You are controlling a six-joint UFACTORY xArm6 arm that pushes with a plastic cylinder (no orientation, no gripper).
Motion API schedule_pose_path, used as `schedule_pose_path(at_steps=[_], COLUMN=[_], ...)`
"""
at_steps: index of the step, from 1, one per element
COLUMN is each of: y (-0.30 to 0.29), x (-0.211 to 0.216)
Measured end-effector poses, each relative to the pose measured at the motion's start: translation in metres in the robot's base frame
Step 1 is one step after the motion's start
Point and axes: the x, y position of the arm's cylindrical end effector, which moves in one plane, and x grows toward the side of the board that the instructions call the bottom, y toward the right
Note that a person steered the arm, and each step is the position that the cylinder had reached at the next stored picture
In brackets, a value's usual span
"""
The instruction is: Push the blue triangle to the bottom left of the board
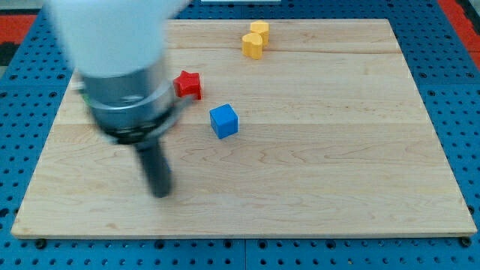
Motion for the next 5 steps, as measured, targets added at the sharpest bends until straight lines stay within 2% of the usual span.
schedule_pose_path(at_steps=[1,2,5], y=[-0.011,0.024,0.046], x=[0.000,0.000,-0.029])
